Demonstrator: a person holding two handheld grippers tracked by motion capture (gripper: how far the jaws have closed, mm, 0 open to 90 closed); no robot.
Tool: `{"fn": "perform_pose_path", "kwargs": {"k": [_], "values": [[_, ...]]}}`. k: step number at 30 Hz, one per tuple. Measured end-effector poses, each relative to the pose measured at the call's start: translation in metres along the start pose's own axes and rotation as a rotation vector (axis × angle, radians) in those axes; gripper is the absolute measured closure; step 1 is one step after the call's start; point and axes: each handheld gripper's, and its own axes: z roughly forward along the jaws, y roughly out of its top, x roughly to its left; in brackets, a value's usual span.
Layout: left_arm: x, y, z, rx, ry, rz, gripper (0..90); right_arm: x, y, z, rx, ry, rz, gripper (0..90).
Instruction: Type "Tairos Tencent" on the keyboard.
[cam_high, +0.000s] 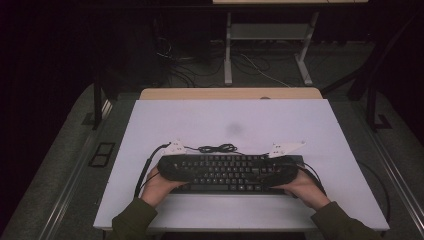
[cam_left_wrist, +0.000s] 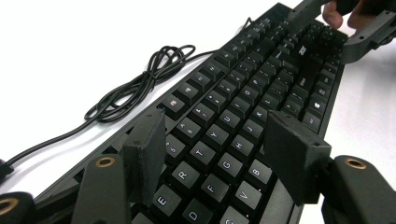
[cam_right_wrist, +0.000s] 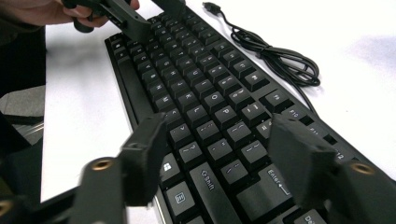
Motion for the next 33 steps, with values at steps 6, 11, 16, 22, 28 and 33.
{"fn": "perform_pose_path", "kwargs": {"k": [6,11,16,22,28,33], "values": [[0.001,-0.001,-0.004,-0.008,0.008,-0.003,38.3,0.000,0.003,0.001,-0.014,0.001,-0.005,30.9],[0.001,-0.002,-0.005,-0.009,0.011,-0.002,39.1,0.000,0.008,0.002,-0.033,0.002,-0.004,29.8],[0.001,-0.003,-0.007,-0.009,0.014,-0.002,43.8,-0.001,0.010,0.003,-0.040,0.005,-0.004,29.1],[0.003,-0.005,-0.014,-0.014,0.022,-0.004,55.2,-0.001,0.011,0.006,-0.047,0.007,-0.005,29.0],[0.005,-0.007,-0.021,-0.017,0.031,-0.009,68.5,-0.001,0.015,0.008,-0.048,0.008,-0.004,28.9],[0.006,-0.009,-0.024,0.002,0.029,-0.006,79.5,-0.001,0.017,0.011,-0.046,0.011,-0.006,29.0]]}}
